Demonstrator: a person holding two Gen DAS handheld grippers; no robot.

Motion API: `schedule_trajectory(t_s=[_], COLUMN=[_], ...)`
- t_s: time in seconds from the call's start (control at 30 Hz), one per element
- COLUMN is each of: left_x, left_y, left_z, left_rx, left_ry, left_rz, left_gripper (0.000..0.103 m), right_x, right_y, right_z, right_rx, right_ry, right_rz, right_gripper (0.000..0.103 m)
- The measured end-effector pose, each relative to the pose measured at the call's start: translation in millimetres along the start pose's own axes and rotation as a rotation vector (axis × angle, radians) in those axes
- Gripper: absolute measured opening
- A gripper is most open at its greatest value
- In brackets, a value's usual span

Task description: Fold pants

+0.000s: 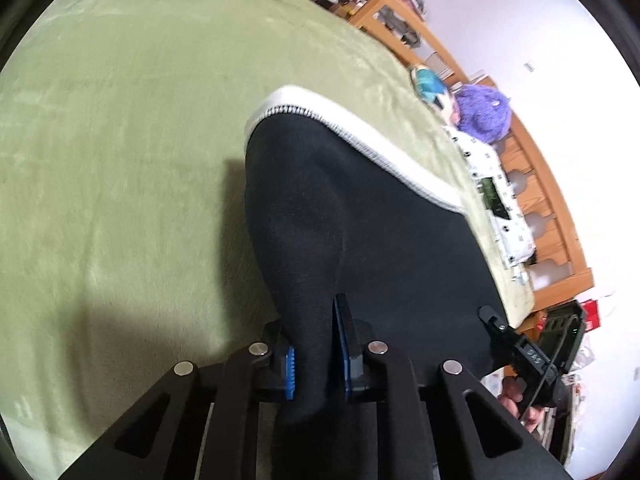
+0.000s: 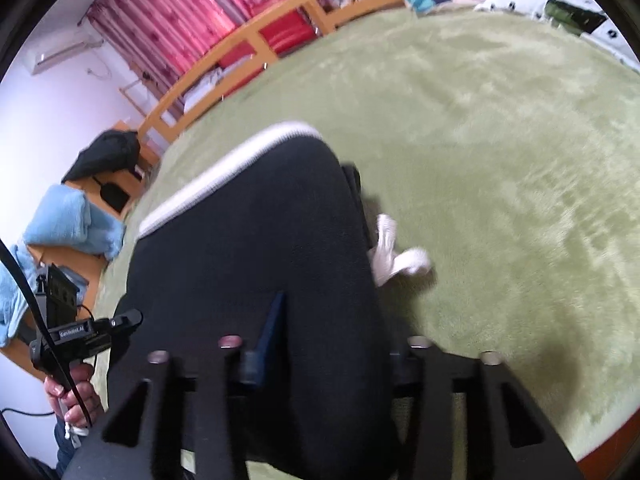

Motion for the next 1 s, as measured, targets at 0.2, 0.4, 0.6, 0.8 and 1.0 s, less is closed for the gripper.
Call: schedule_trajectory(t_s=[0.2,0.4,0.6,0.8,1.0], left_x=[34.0,74.8,98.0,86.7,47.1], left_y=[42.2,106.1,158.0,144.0,170.2], left_z=[-2.5,-50.4,-125.3,-165.5,-144.1], left_rx=[-0.019,0.036,0.091,0.227,0.239], left_ry=[-0.043,-0.042,0.027,0.022,-0.137], left_rz=[0.043,0.131,0.173,0.080,0.160], left_gripper=[0.012,0.012,0.012,0.023,0.038], right_x=[18.5,21.9,19.4,5.6,-20.7], right_y=[12.9,-10.8,-49.6,-75.6,-49.8], right_z=[-32.5,-96.1,-176.2,-231.6,-212.6], right_rx=[-0.012,0.056,0.139,0.016,-0.115], right_ry=[-0.040,-0.006,0.057,0.246,0.297], right_rz=[0.088,0.080,0.056,-0.018,-0.097], right_gripper=[0.021,0.019,0.019,0.039,0.045])
Point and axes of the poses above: each gripper's, at about its wrist camera, not at the fingertips, and y roughly against the way its jaws point, z to its right, x to its top, the point moved 4 cm from there along -y, roughly the way its jaws point, and after that the axes turned 14 degrees about y, right-handed, at the moved point
